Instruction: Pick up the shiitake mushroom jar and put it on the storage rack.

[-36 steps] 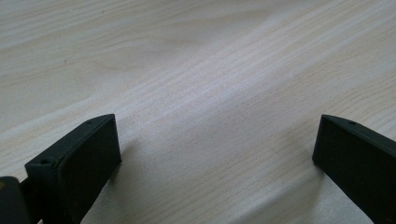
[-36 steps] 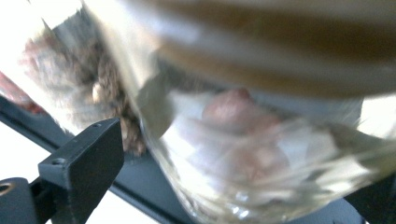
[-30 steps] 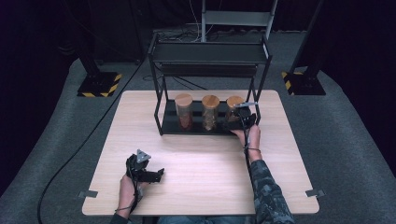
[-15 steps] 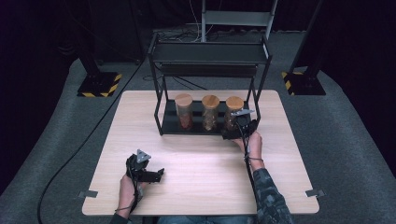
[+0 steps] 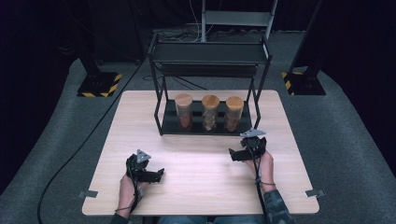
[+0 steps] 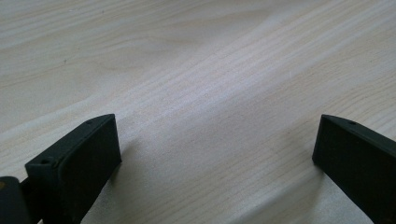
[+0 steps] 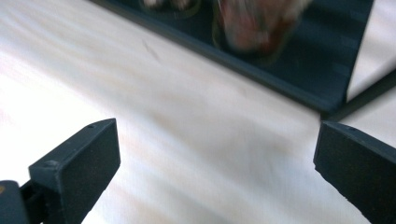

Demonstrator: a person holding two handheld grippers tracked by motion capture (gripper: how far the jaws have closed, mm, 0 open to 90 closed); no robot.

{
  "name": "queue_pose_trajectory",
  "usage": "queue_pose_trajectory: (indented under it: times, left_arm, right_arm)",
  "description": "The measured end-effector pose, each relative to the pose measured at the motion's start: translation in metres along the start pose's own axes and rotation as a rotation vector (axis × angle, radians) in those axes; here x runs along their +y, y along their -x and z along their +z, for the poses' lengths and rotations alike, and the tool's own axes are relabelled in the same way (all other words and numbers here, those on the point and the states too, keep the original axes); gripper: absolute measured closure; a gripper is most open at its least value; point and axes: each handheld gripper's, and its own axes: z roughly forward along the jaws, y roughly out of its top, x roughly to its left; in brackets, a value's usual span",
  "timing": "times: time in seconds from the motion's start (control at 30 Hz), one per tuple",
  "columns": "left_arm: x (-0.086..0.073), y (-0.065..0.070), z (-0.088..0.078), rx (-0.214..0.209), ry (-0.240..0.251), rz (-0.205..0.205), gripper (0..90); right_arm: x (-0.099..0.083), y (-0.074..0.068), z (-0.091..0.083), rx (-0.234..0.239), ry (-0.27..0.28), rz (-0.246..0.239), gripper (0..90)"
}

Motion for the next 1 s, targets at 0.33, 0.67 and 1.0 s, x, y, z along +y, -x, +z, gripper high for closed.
queue_pose_trajectory:
  times: [0.33, 0.67, 1.0]
  left_arm:
    - [0.000, 0.000, 0.000, 0.000, -0.001, 0.001, 0.1]
    - [0.000, 0.000, 0.000, 0.001, -0.001, 0.001, 0.1]
    - [0.000, 0.000, 0.000, 0.000, -0.001, 0.001, 0.0]
  right_arm:
    - [-0.063, 0.012, -0.015, 0.037, -0.031, 0.060, 0.0]
    - [-0.086, 0.019, -0.030, 0.001, -0.025, 0.074, 0.0]
    - [-0.085, 0.020, -0.030, 0.041, -0.024, 0.031, 0.0]
